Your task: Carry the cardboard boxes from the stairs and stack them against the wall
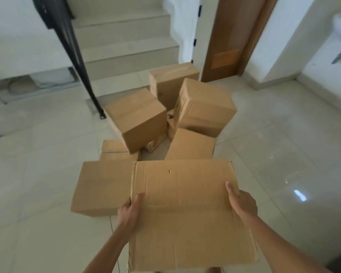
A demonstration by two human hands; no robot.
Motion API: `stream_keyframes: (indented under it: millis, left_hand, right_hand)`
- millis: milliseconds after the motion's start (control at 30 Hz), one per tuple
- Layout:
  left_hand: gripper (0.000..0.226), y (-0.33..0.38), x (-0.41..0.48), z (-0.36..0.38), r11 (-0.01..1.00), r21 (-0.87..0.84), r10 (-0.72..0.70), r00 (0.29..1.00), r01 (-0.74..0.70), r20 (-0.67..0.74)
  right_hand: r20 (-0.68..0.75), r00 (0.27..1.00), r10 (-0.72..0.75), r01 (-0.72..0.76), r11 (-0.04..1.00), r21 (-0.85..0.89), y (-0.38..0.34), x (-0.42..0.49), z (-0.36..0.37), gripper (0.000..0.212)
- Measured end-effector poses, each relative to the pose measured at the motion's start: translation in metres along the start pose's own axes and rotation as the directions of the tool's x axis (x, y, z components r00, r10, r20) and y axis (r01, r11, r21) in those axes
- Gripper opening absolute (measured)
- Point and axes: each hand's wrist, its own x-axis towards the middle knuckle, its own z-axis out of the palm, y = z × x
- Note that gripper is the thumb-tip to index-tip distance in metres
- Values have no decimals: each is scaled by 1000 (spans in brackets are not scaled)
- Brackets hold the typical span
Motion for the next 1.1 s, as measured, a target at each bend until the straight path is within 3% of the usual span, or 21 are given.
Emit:
stream_keyframes:
  millis: [200, 500, 733, 867, 1000, 1100]
  left_hand:
    - [99, 26, -28, 4, 991, 63, 109, 979, -121, 173]
    - [61, 49, -83, 35, 944, 207, 186, 931, -258, 313]
    - [67, 50, -120, 49, 916, 275, 170, 904, -292, 393]
    - [68, 49, -142, 72, 879, 294, 186, 838, -375, 512]
    - [67, 46, -164, 102, 812, 331, 170, 737, -481, 654]
    - [84, 41, -176, 120, 783, 352, 103, 665, -513, 739]
  right_hand:
    - [-62, 994, 86, -64, 953, 298, 28, -39, -35, 97]
    - [-233, 968, 90, -19, 957, 290, 107, -103, -82, 85]
    - [-299, 942, 155, 4, 883, 470, 190, -147, -99, 72]
    - [-330, 915, 231, -13, 836, 548, 221, -190, -105, 55]
    - [-269, 867, 420, -201, 788, 582, 250, -217, -99, 66]
    - [-268, 783, 562, -300, 717, 629, 268, -241, -87, 70]
